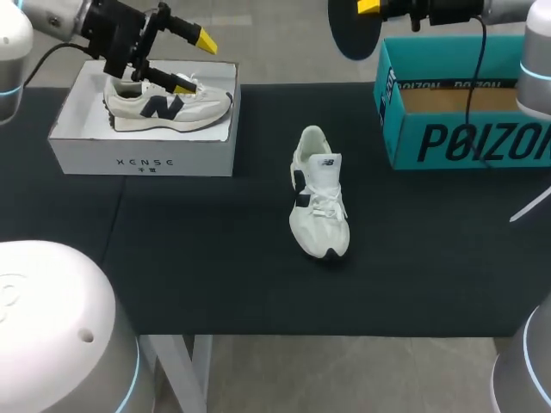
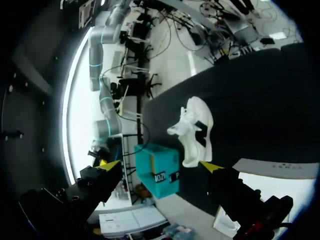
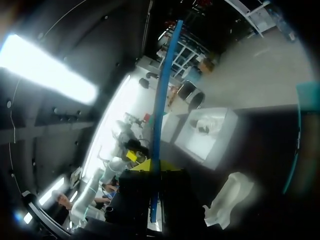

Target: Take the shoe out of the shoebox, open the shoe tongue, remove and reinsert the insole, then place the shoe into the shoebox

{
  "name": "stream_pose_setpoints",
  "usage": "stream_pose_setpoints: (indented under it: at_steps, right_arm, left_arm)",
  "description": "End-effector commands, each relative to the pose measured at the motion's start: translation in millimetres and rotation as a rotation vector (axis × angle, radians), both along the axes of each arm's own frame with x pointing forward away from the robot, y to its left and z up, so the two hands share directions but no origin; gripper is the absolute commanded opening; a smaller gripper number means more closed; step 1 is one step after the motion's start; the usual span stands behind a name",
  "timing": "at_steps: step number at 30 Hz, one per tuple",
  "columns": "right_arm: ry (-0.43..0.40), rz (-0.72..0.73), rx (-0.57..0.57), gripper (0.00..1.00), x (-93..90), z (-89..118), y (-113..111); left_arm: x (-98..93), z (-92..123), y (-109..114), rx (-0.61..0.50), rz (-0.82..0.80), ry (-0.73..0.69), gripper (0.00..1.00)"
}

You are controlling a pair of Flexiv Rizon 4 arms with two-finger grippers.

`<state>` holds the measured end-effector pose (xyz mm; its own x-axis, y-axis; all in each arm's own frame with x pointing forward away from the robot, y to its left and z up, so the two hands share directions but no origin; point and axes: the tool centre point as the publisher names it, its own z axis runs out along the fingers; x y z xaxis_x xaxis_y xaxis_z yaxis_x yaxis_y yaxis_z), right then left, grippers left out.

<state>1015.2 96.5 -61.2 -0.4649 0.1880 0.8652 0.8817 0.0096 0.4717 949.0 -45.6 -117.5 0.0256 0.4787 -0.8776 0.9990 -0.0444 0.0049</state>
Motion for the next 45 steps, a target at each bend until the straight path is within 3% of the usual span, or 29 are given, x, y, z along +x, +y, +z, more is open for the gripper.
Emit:
stream_pose_setpoints:
  at_steps: [1,9,25,28,33,38,45]
  right_arm:
    - [-0.011,0.010,-0.008,0.00,-0.1,1,2]
    - [-0.076,-0.077,-0.027,0.00,8.9,4,-3]
    - [-0.072,-0.072,-0.016,0.00,10.9,3,-3]
    - [-0.217,-0.176,0.026,0.00,25.1,3,1]
    - [-0.408,-0.188,-0.035,0.00,46.6,-9,17]
    - [-0.499,-0.152,-0.121,0.00,52.2,-25,31]
    - [-0.484,-0.119,-0.179,0.00,44.5,-52,39]
  left_arm:
    - [-9.4,3,1,0.004,0.018,-0.010,1.00]
    - [-9.4,3,1,0.004,0.018,-0.010,1.00]
    - [-9.4,3,1,0.004,0.018,-0.010,1.00]
    - [-9.4,3,1,0.004,0.018,-0.010,1.00]
    - [-9.4,3,1,0.004,0.018,-0.010,1.00]
    - [-9.4,3,1,0.004,0.018,-0.010,1.00]
    - [-9.4,3,1,0.004,0.018,-0.010,1.00]
